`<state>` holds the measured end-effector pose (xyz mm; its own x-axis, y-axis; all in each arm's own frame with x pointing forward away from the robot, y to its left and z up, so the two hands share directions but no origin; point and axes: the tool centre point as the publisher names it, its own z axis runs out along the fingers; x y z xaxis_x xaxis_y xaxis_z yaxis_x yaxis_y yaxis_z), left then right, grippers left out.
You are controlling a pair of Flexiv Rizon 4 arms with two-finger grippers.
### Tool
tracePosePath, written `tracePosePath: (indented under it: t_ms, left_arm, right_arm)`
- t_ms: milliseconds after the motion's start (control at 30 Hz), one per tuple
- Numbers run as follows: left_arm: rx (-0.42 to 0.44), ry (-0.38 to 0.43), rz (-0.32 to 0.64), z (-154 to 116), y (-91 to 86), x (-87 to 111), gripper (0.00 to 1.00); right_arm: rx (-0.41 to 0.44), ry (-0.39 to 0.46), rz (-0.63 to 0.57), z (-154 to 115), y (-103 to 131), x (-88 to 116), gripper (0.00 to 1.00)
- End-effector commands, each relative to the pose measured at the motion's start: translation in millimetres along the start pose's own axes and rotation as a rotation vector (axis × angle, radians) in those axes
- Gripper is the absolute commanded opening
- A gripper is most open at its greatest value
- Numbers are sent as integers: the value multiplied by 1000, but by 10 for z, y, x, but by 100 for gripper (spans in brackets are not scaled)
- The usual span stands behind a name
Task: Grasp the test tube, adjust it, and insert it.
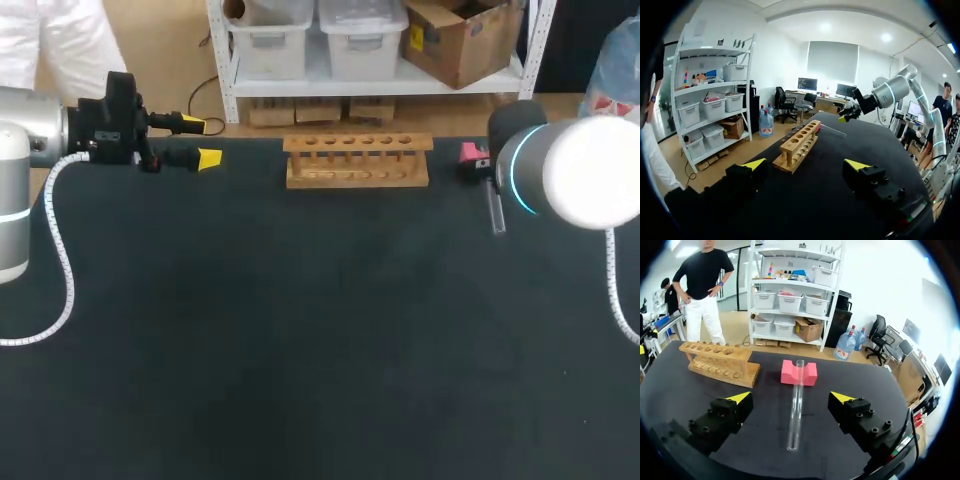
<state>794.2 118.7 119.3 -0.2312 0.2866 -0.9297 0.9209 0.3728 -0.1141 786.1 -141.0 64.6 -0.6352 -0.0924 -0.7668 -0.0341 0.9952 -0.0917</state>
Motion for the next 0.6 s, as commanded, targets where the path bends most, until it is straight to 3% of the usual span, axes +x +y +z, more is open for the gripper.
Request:
tracePosePath:
  t_ms: [33,600]
  left_arm:
    - [-3,-5,3,0,-10,14,100]
    - [-3,-5,3,0,-10,14,100]
  right_arm:
    - [-26,-193,4,230,-16,82,100]
    - [-36,-134,46,692,-176,200,100]
